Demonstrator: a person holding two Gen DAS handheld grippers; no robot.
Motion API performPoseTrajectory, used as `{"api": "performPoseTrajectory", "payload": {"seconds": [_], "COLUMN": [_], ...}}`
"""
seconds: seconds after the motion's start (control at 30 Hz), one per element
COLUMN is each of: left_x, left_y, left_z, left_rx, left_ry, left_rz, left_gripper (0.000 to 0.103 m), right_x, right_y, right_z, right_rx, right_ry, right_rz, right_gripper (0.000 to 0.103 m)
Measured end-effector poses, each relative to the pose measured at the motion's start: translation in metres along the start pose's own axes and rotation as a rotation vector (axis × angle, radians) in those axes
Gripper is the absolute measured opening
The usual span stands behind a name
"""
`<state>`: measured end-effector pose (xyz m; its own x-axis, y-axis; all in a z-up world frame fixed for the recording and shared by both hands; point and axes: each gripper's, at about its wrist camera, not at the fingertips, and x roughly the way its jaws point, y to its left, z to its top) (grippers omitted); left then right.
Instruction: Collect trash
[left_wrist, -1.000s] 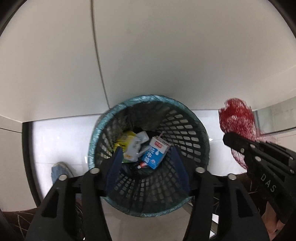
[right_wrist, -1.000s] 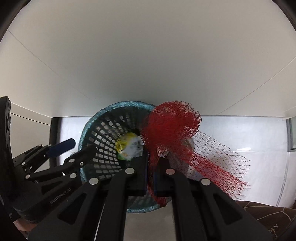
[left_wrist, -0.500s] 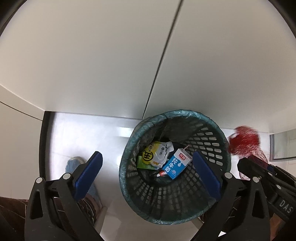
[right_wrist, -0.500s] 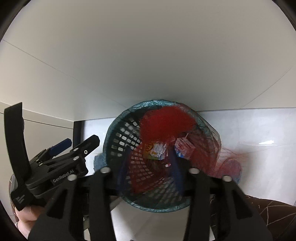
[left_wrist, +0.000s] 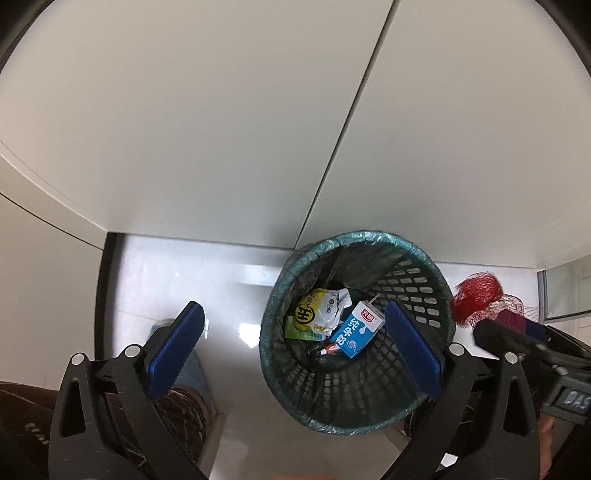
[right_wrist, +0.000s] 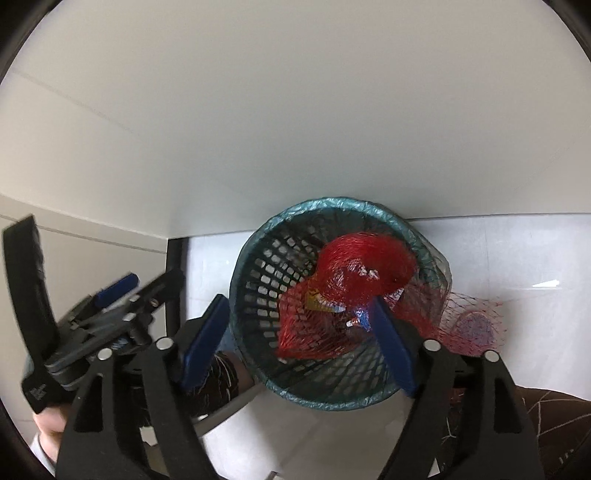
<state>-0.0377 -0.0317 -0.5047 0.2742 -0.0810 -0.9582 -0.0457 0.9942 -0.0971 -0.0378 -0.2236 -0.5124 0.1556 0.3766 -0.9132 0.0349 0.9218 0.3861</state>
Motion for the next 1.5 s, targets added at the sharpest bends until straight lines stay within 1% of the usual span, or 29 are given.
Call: {"api": "performPoseTrajectory", "payload": {"seconds": [0.07, 0.17, 0.2, 0.23, 0.27, 0.33, 0.4, 0.47, 0.6, 0.73, 0.93, 1.07, 1.2, 1.27, 1.4, 1.43, 1.5], "left_x": [-0.008, -0.016, -0.018, -0.02, -0.023, -0.028, -0.034, -0.038, -0.046, -0.053, -0.08, -0.096, -0.106, -0.107, -0.1, -0.096, -0.087], "left_y": [0.004, 0.009, 0.01, 0.011, 0.012, 0.013, 0.014, 0.015, 0.018, 0.02, 0.017, 0.016, 0.016, 0.018, 0.025, 0.026, 0.028], "left_z": [-0.001, -0.001, -0.001, -0.002, -0.003, -0.005, -0.006, -0.007, -0.009, -0.009, -0.008, -0.011, -0.012, -0.013, -0.015, -0.016, -0.018], "left_rx": [-0.012, -0.025, -0.024, -0.022, -0.02, -0.019, -0.018, -0.018, -0.025, -0.03, -0.005, 0.007, 0.01, 0.012, 0.003, -0.004, -0.01], "left_ry": [-0.005, -0.004, -0.005, -0.007, -0.01, -0.015, -0.022, -0.028, -0.038, -0.041, -0.068, -0.082, -0.093, -0.096, -0.081, -0.074, -0.06], "left_rz": [-0.003, -0.011, -0.01, -0.007, -0.005, -0.006, -0.007, 0.001, -0.003, 0.002, 0.008, 0.002, -0.008, -0.009, -0.003, -0.005, -0.012], "left_gripper": [0.097, 0.097, 0.097, 0.097, 0.097, 0.097, 0.097, 0.097, 0.097, 0.097, 0.097, 0.097, 0.097, 0.097, 0.097, 0.097, 0.097], "right_x": [0.001, -0.003, -0.006, -0.009, -0.012, -0.019, -0.024, -0.029, -0.034, -0.037, -0.073, -0.096, -0.11, -0.109, -0.089, -0.086, -0.081], "right_y": [0.002, 0.008, 0.011, 0.014, 0.017, 0.025, 0.03, 0.031, 0.028, 0.03, 0.037, 0.038, 0.042, 0.045, 0.051, 0.053, 0.053], "right_z": [-0.002, -0.006, -0.007, -0.009, -0.011, -0.015, -0.017, -0.019, -0.017, -0.015, -0.015, -0.016, -0.014, -0.013, -0.014, -0.017, -0.023], "right_rx": [-0.006, -0.027, -0.043, -0.058, -0.075, -0.122, -0.15, -0.155, -0.138, -0.117, -0.084, -0.058, -0.047, -0.052, -0.065, -0.069, -0.085], "right_ry": [0.01, 0.001, -0.009, -0.021, -0.035, -0.078, -0.103, -0.119, -0.121, -0.103, -0.119, -0.075, -0.067, -0.067, -0.058, -0.058, -0.094], "right_rz": [-0.005, -0.048, -0.072, -0.09, -0.109, -0.18, -0.207, -0.211, -0.181, -0.154, -0.061, 0.075, 0.198, 0.205, 0.16, 0.169, 0.189], "right_gripper": [0.075, 0.075, 0.078, 0.083, 0.085, 0.09, 0.092, 0.092, 0.093, 0.093, 0.093, 0.093, 0.093, 0.093, 0.093, 0.093, 0.093]}}
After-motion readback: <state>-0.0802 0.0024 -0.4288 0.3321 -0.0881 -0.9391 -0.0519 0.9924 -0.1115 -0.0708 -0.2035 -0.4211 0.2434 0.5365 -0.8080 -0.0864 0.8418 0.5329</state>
